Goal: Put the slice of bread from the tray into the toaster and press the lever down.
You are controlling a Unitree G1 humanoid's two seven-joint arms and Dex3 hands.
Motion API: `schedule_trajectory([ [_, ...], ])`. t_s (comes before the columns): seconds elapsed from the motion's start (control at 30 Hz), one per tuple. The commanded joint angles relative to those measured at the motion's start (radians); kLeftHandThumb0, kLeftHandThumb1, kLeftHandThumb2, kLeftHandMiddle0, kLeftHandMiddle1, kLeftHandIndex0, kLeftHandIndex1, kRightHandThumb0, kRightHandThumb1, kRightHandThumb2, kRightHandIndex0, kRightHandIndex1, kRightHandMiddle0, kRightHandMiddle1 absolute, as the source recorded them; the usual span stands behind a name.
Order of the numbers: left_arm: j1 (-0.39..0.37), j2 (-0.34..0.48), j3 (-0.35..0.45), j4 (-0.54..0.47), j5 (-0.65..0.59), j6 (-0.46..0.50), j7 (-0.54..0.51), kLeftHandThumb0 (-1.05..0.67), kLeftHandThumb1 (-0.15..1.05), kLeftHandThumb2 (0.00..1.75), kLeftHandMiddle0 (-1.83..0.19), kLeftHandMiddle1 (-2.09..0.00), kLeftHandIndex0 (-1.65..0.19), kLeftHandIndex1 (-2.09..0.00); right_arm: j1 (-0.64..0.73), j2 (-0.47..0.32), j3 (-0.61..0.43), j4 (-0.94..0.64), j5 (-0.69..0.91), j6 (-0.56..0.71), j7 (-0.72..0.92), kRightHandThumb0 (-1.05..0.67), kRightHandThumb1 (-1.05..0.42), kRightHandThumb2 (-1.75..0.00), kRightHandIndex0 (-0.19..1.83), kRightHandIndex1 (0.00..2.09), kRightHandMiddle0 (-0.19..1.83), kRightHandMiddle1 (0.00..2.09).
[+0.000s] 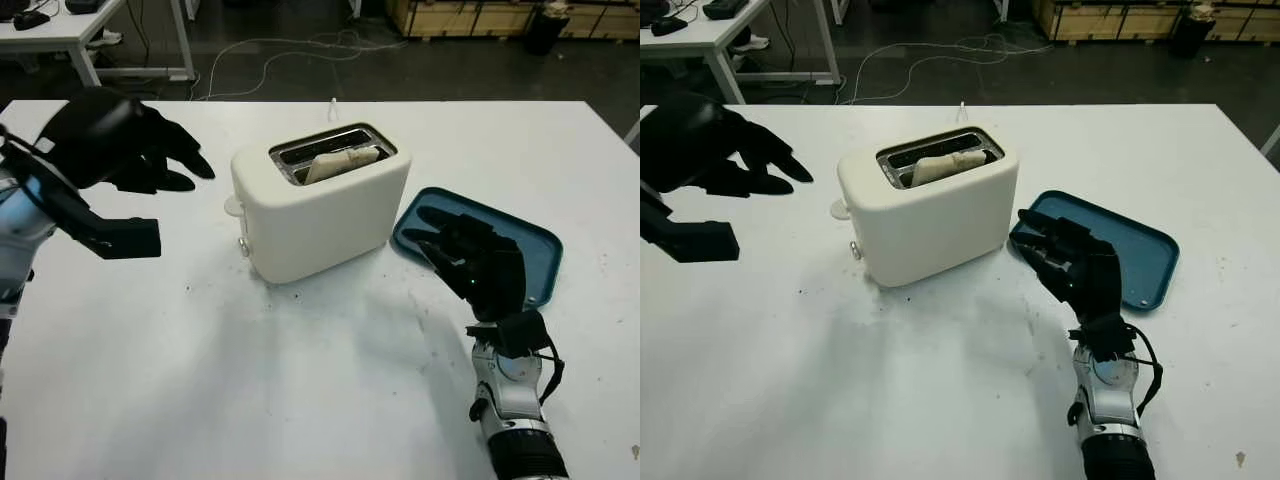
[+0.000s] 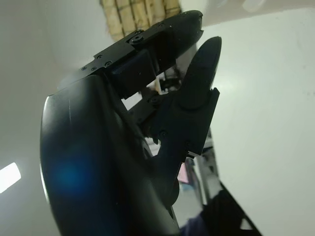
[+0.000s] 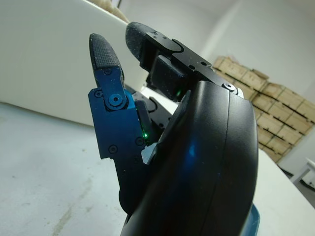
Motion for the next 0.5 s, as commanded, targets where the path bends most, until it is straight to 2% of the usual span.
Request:
schedule_trajectory([
  [0.0,-0.04,0.006,-0.029,0.022,0.014,-0.023,-0.019,-0.39,0.78,0.0,-1.32,-0.63,-1.34,-0.06,-0.009,0.005,-0.006,-0.017,0.01,0.019,0.001,-0.45,-0.91,0.0,1.08,0.15,1.0,0.01],
  [0.3,-0.112,-0.031,-0.089,0.132,0.062,-0.107,0.022,-0.35,0.71,0.0,-1.25,-0.87,-1.38,-0.03,-0.008,0.0,-0.005,-0.025,0.001,0.041,0.0,-0.45,-0.91,0.0,1.09,0.13,1.0,0.0],
  [0.4,-0.128,-0.041,-0.098,0.169,0.079,-0.122,0.045,-0.34,0.71,0.0,-1.16,-1.1,-1.38,-0.01,-0.004,-0.003,-0.003,-0.036,-0.003,0.054,0.001,-0.45,-0.91,0.0,1.09,0.12,0.99,0.0],
  [0.47,-0.14,-0.042,-0.104,0.189,0.093,-0.127,0.052,-0.33,0.71,0.0,-1.12,-1.15,-1.37,0.0,-0.004,-0.008,-0.003,-0.042,-0.012,0.055,-0.001,-0.45,-0.91,0.0,1.08,0.11,0.99,0.0],
])
